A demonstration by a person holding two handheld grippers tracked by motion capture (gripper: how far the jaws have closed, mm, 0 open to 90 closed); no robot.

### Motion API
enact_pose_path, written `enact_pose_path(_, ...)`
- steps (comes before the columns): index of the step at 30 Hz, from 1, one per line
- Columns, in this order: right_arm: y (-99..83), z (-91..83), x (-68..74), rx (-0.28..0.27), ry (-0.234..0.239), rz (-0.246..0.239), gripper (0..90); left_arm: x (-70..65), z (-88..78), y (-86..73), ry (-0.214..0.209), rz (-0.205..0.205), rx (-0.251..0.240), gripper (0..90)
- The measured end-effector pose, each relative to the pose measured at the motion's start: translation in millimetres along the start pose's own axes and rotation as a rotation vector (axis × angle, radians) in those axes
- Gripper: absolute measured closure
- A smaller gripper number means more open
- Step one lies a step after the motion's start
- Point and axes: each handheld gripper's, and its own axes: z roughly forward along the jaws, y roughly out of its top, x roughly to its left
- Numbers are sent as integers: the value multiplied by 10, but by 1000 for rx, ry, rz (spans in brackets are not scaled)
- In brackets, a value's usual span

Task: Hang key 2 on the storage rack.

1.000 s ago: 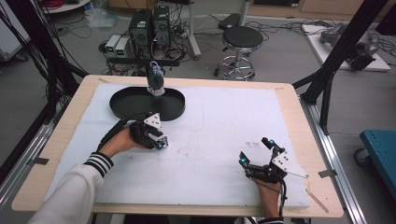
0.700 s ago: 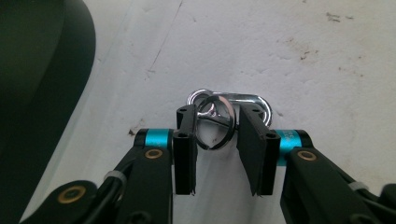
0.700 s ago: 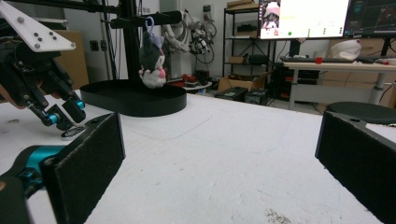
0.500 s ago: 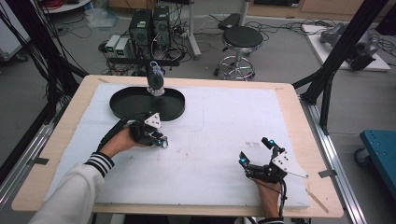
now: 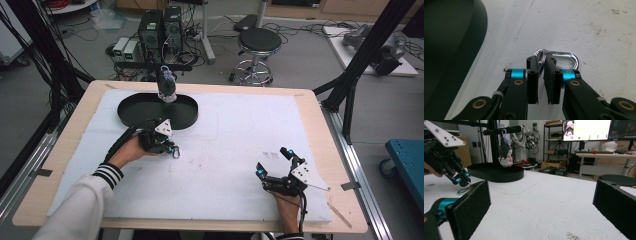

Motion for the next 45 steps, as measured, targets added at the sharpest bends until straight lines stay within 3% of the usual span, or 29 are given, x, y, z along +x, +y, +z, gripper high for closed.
enact_pose_path(11, 0, 0, 0, 0, 0, 1, 7, 25, -9, 22, -7, -13, -18, 872)
enact_pose_path(25, 0, 0, -1, 0, 1, 1, 7, 39, -36, 30, -6, -33, -30, 882)
enact_pose_path(34, 0, -1, -1, 0, 1, 0, 7, 91, -225, 37, 38, -85, -124, 882)
enact_pose_path(45, 0, 0, 0, 0, 1, -1, 7, 191, -569, -23, 101, -148, -231, 882)
